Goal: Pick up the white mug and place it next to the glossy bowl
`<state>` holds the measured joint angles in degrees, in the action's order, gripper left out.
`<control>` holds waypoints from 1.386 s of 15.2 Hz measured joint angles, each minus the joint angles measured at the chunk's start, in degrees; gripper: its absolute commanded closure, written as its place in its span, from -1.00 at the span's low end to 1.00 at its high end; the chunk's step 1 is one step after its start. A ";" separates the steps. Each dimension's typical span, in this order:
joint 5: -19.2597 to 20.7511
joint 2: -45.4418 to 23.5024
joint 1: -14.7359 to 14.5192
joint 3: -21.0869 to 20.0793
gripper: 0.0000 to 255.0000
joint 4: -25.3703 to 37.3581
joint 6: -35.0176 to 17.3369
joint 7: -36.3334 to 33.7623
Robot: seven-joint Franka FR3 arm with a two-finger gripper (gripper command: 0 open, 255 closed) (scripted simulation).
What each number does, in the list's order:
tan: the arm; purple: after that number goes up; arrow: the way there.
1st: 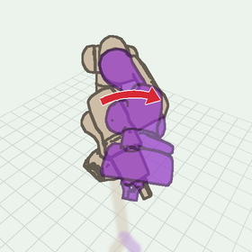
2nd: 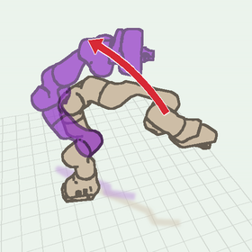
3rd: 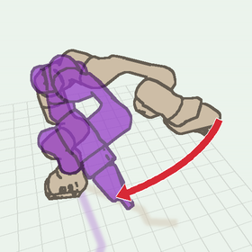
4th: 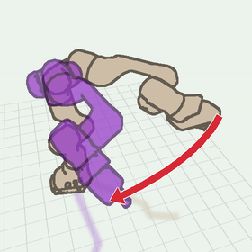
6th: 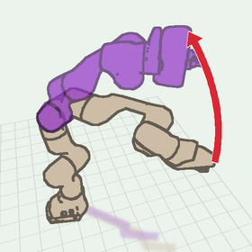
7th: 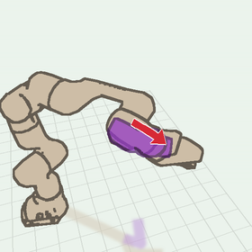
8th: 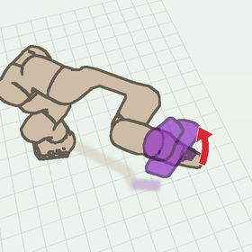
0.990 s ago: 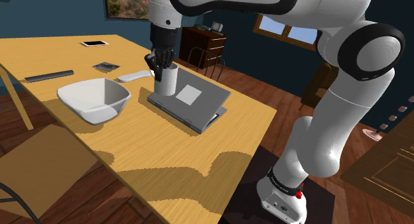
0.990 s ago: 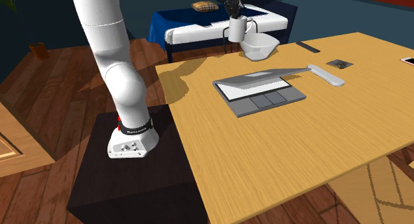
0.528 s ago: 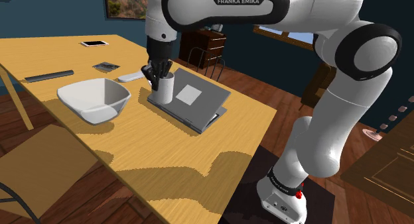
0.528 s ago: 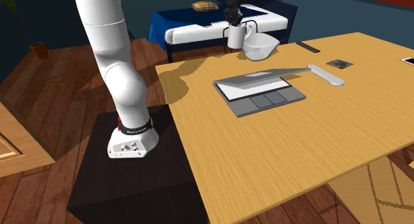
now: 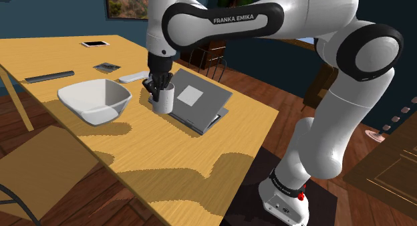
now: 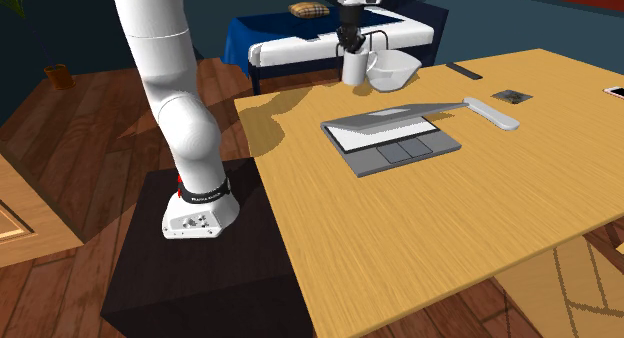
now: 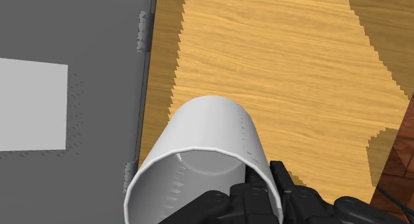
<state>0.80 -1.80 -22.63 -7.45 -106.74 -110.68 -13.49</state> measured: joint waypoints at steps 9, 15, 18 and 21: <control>0.25 -1.34 -0.09 -0.06 1.00 -5.37 -6.71 -0.34; 0.44 -2.42 0.03 0.07 1.00 -8.72 -11.13 -0.26; 0.64 -3.58 -0.01 0.07 1.00 -9.51 -13.04 -0.42; 0.68 -3.73 -0.06 0.03 1.00 -9.72 -13.44 -0.53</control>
<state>1.48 -5.53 -22.69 -7.42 -116.46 -124.12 -14.02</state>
